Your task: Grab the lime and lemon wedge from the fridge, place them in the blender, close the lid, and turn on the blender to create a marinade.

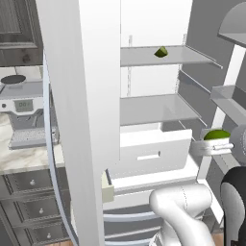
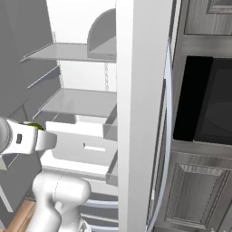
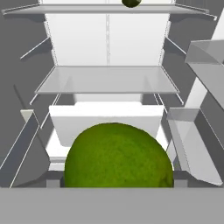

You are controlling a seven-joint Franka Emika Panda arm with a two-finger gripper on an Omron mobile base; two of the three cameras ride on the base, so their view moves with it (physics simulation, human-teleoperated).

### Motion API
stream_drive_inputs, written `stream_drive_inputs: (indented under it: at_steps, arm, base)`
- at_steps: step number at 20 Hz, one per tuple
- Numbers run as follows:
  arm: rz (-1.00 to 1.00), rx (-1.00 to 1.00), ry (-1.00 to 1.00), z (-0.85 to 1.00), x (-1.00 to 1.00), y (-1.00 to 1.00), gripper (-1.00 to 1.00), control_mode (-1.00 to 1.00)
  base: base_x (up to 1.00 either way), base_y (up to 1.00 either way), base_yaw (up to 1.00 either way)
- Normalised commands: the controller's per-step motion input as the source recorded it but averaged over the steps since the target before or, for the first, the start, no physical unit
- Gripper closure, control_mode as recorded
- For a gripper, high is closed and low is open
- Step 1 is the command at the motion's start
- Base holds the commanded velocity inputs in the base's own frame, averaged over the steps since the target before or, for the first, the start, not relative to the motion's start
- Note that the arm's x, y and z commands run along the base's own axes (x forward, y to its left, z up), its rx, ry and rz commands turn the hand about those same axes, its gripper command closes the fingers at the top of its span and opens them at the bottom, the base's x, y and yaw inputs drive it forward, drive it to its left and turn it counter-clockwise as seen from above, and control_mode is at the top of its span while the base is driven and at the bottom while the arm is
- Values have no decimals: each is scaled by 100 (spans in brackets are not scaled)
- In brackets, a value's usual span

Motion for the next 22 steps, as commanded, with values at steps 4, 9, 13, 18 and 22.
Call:
stream_drive_inputs:
  at_steps: [4,9,13,18,22]
  arm:
    - [0,0,0,0,-1,0,100,-100]
    - [8,-1,2,-2,-53,0,100,-100]
    - [15,-1,2,-2,-77,0,100,-100]
    - [26,-4,0,-1,-80,0,100,-100]
    - [4,-4,0,-5,21,28,100,-100]
  base:
    - [0,0,0]
    - [0,0,0]
    - [0,0,0]
    - [0,0,0]
    - [0,0,0]
